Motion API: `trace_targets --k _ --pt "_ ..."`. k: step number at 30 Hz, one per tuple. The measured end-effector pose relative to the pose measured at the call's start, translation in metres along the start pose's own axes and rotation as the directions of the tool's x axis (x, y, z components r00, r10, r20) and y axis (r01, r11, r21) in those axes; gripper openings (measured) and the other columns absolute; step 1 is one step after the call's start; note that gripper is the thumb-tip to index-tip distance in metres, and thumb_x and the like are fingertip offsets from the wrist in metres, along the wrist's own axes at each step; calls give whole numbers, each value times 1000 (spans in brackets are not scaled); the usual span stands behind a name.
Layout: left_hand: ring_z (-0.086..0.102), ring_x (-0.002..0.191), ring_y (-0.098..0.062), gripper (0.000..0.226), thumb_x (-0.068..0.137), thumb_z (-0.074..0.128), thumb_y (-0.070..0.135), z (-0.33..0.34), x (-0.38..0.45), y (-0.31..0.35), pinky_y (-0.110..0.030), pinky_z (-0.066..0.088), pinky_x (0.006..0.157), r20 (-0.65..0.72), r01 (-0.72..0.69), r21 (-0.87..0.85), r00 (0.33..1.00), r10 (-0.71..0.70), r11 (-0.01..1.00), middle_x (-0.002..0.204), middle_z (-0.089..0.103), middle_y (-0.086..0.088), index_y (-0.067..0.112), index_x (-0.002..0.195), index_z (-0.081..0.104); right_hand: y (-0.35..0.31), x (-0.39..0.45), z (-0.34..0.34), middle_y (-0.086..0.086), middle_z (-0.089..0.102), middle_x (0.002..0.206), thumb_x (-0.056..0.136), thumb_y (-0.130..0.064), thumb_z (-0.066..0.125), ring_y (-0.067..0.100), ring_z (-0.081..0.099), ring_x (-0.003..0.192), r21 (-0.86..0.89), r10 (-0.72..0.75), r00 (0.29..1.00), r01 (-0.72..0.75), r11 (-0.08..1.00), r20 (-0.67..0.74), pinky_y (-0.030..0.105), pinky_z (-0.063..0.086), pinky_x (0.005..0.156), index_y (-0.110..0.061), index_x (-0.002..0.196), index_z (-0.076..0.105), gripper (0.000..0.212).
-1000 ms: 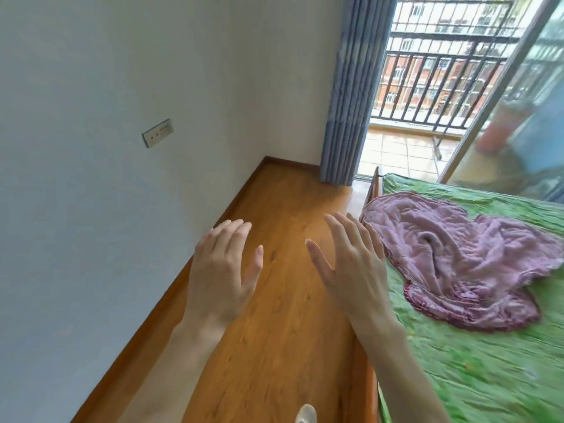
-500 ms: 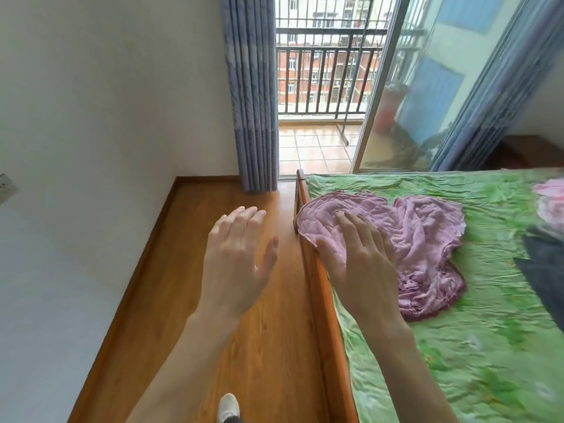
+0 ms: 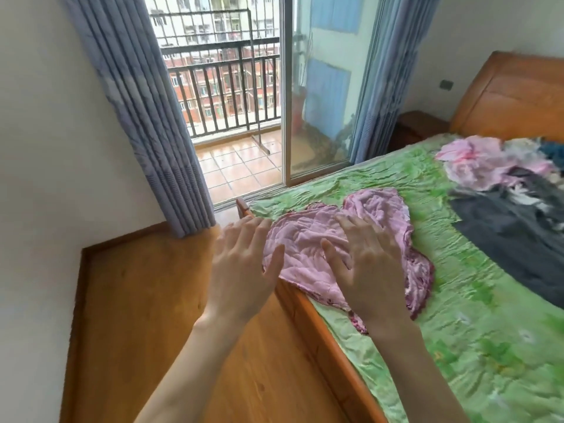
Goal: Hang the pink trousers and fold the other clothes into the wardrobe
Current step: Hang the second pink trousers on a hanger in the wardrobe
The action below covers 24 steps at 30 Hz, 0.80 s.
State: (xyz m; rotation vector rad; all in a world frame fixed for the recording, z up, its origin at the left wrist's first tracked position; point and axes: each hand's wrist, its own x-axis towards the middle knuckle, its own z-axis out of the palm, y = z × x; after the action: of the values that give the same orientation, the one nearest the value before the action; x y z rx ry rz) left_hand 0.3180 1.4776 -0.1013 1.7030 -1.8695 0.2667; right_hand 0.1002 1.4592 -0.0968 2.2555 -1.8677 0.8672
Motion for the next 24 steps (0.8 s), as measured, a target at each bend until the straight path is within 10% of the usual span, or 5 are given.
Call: trace_targets --k 24 --pt "55 135 -26 48 104 52 43 200 187 11 -43 42 110 149 -419 -335 861 487 844 143 62 -5 13 142 60 122 75 83 6 57 149 104 -55 40 23 48 141 -87 568 804 -587 805 -178 46 39 118 -15 149 50 61"
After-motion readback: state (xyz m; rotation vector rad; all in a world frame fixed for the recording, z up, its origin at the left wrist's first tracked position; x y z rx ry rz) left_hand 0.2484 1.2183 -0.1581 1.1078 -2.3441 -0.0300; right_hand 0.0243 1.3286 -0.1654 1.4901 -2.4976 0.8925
